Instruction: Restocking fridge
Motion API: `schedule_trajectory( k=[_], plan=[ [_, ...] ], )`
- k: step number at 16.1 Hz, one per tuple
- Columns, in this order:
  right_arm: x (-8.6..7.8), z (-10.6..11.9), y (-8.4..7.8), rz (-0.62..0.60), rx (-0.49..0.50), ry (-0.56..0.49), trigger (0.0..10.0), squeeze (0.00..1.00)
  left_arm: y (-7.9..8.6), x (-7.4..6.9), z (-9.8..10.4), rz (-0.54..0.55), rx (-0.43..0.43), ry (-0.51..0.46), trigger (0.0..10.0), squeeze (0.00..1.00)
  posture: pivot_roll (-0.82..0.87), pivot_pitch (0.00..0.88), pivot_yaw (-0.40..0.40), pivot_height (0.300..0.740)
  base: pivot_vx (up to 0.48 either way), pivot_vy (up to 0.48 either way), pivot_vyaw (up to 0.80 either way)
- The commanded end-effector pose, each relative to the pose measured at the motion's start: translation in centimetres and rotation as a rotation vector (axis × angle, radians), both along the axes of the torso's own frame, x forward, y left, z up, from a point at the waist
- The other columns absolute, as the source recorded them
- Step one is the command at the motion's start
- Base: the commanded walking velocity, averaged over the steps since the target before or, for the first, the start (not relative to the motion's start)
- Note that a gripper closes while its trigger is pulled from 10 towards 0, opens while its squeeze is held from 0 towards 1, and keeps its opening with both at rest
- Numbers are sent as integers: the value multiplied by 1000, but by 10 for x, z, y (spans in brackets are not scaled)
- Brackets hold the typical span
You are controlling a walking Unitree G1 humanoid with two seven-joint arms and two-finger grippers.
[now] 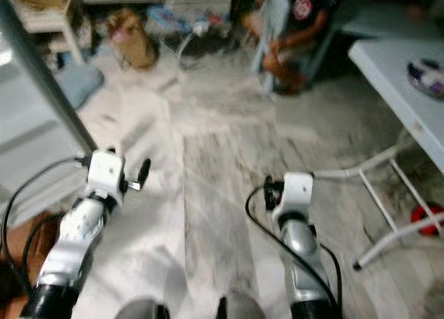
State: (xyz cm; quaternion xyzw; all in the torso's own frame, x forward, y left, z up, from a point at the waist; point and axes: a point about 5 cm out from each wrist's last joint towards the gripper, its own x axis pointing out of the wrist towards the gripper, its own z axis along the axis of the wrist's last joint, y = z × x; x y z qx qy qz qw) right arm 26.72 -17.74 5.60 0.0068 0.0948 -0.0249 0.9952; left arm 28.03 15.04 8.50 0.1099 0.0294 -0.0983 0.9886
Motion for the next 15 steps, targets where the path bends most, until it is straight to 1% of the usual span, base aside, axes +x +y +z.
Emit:
schedule_trajectory(
  k=[1, 6, 10, 13, 15],
  plan=[
    [-1, -1, -9, -22, -19, 4, 10000, 0, -12, 0, 3, -35, -19, -10, 10000, 0, 34, 88, -52, 740, 472, 0, -800],
    [3, 3, -9, -24, -29, -12, 10000, 0, -12, 3, 7, -42, -21, -24, 10000, 0, 28, 97, -51, 740, 475, 0, -800],
    [6, 9, -8, -14, -33, -34, 10000, 0, -7, 7, 18, -26, -17, -53, 10000, 0, 34, 116, -48, 740, 480, 0, -800],
    [9, 10, -4, -2, -30, -41, 10000, 0, -5, 7, 16, -8, -26, -46, 10000, 0, 33, 112, -49, 740, 480, 0, -800],
    [11, 11, -4, -4, -30, -46, 10000, 0, -6, 7, 14, 1, -57, -31, 10000, 0, 31, 109, -45, 740, 463, 0, -800]
  ],
)
